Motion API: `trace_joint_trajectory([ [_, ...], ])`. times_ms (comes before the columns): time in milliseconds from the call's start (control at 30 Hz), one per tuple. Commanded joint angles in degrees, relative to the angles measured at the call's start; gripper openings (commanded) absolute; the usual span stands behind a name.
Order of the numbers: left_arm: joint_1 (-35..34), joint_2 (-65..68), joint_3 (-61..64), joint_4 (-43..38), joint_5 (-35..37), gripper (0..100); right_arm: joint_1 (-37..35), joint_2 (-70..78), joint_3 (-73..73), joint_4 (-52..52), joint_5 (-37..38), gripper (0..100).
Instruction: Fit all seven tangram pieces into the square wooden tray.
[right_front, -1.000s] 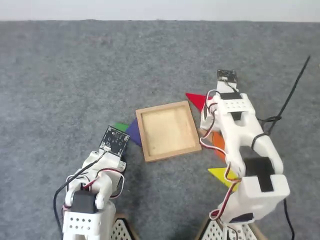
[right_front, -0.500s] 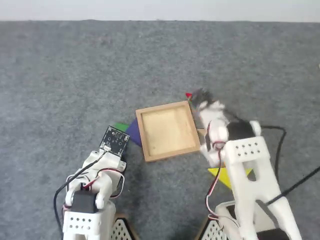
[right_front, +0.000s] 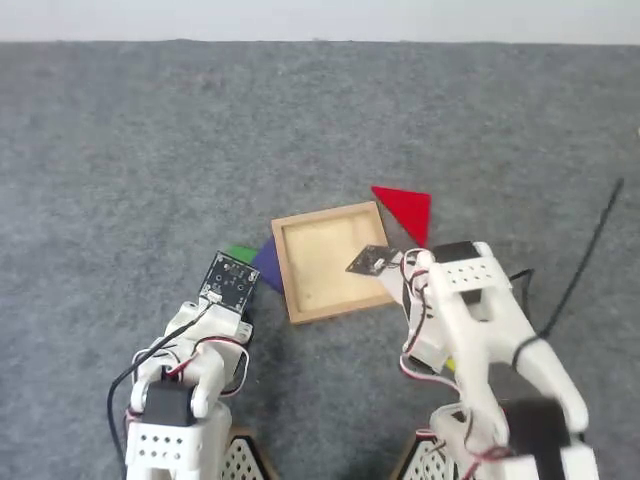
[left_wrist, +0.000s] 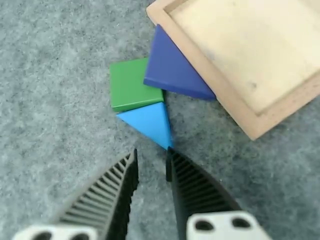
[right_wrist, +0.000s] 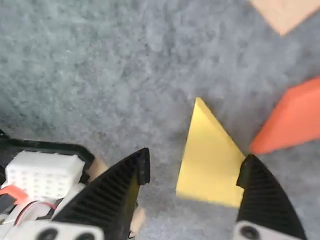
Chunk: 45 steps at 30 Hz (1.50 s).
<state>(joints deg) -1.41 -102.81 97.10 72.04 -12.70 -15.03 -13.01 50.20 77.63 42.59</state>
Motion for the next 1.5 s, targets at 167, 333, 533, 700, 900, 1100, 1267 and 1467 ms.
trace_joint_trajectory([
  [167, -0.09, -1.05, -0.57, 0.44, -0.35, 9, 8.84, 9.27, -1.49, -11.74, 1.23, 28.2],
  [333, -0.09, -1.05, -0.57, 0.44, -0.35, 9, 16.66, 10.33, -4.13, -14.29, 4.31, 28.1],
  [533, -0.09, -1.05, -0.57, 0.44, -0.35, 9, 26.42, 10.68, -8.26, -17.89, 7.74, 21.9],
  [700, -0.09, -1.05, -0.57, 0.44, -0.35, 9, 35.03, 10.68, -12.40, -18.07, 9.85, 21.9],
  [900, -0.09, -1.05, -0.57, 0.44, -0.35, 9, 46.20, 10.33, -18.73, -18.15, 9.32, 22.3],
  [1100, -0.09, -1.05, -0.57, 0.44, -0.35, 9, 48.40, 5.32, -17.41, -13.05, 5.54, 22.3],
  [1267, -0.09, -1.05, -0.57, 0.44, -0.35, 9, 40.48, -8.92, -4.48, -8.48, -2.81, 22.4],
  [1467, -0.09, -1.05, -0.57, 0.44, -0.35, 9, 35.03, -24.84, 6.42, -7.08, -23.03, 24.7],
])
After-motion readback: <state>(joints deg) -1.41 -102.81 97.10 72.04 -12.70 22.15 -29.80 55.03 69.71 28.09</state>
